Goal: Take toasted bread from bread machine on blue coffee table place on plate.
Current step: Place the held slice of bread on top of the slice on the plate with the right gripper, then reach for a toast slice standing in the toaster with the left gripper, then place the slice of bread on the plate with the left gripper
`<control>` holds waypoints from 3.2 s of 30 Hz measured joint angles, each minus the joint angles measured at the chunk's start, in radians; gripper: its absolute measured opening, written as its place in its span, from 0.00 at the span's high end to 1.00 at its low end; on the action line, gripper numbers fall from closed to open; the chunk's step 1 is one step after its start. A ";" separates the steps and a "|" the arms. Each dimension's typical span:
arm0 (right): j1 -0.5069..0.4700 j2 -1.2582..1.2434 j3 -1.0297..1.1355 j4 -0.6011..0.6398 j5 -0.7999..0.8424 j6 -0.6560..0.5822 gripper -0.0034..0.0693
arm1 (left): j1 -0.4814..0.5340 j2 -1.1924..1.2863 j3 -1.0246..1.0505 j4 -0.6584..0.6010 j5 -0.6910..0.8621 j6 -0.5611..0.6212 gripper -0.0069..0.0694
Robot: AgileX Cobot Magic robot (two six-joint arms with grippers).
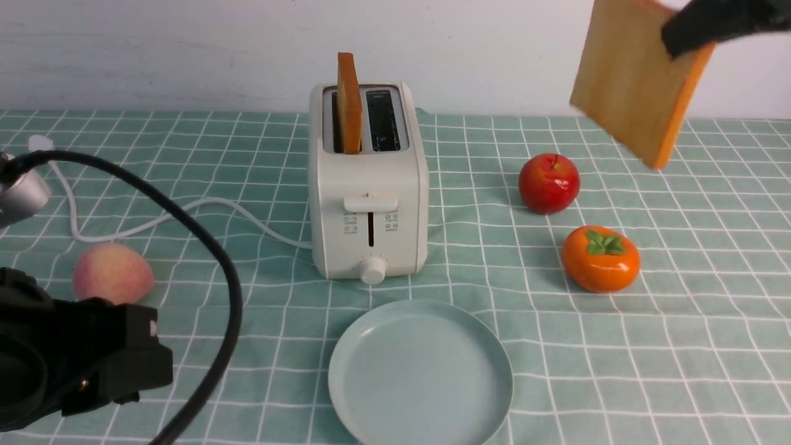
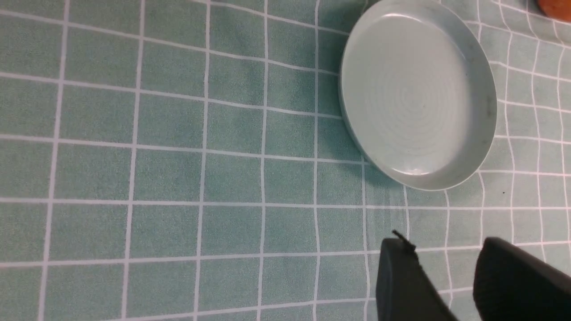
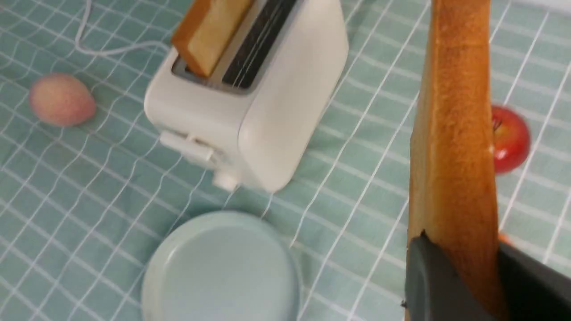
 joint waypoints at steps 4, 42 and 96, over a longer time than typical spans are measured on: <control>0.043 -0.013 0.262 0.218 -0.057 0.018 0.80 | 0.000 0.000 0.000 -0.006 0.000 0.000 0.60; 0.295 -0.239 0.563 -0.024 -0.238 0.050 0.16 | 0.000 0.154 -0.263 0.118 -0.124 0.000 0.12; 0.293 -0.416 0.563 -0.144 -0.079 0.111 0.22 | -0.170 0.536 -1.015 0.436 0.071 -0.039 0.88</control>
